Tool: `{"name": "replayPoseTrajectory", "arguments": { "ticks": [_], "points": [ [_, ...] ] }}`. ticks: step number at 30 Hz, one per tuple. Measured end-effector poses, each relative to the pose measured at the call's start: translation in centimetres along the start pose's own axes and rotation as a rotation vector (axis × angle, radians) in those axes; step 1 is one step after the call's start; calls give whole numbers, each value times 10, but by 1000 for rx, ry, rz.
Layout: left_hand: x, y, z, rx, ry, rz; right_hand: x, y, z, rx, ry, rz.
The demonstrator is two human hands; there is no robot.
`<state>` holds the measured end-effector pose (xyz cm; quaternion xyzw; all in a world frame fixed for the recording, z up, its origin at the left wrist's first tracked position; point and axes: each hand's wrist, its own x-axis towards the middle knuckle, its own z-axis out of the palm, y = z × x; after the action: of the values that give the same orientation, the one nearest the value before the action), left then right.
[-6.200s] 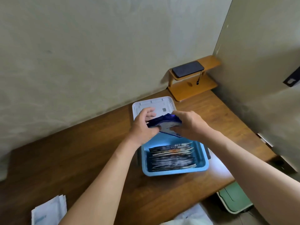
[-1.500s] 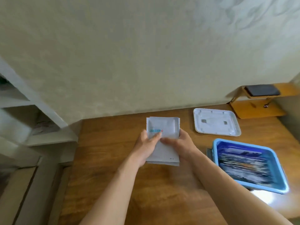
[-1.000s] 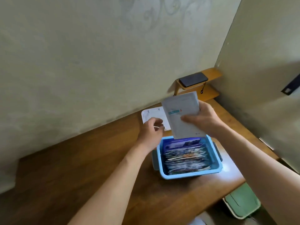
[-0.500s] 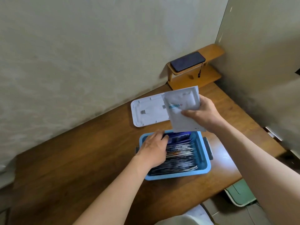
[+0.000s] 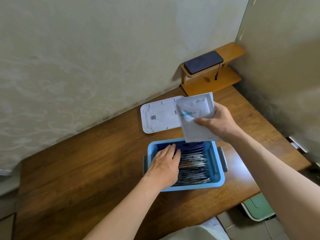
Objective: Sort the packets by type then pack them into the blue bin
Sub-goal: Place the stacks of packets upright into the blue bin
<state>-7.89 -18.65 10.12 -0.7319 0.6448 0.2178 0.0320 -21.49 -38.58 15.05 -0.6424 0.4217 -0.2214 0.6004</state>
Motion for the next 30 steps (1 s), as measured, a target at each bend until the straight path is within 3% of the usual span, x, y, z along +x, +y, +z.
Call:
{"name": "replayPoseTrajectory", "arguments": {
  "ticks": [7,14,24,30],
  "points": [
    [3,2,-2,9,64,-14,-2,0,2,0,-15,-11],
    [13,5,-7,16,44,-176,-2,-2,6,-4,-13,-20],
    [20,5,-6,31,45,-208,-2,-3,5,0,-22,-24],
    [14,1,5,72,47,-141,0,1,3,-8,-7,-28]
  ]
}}
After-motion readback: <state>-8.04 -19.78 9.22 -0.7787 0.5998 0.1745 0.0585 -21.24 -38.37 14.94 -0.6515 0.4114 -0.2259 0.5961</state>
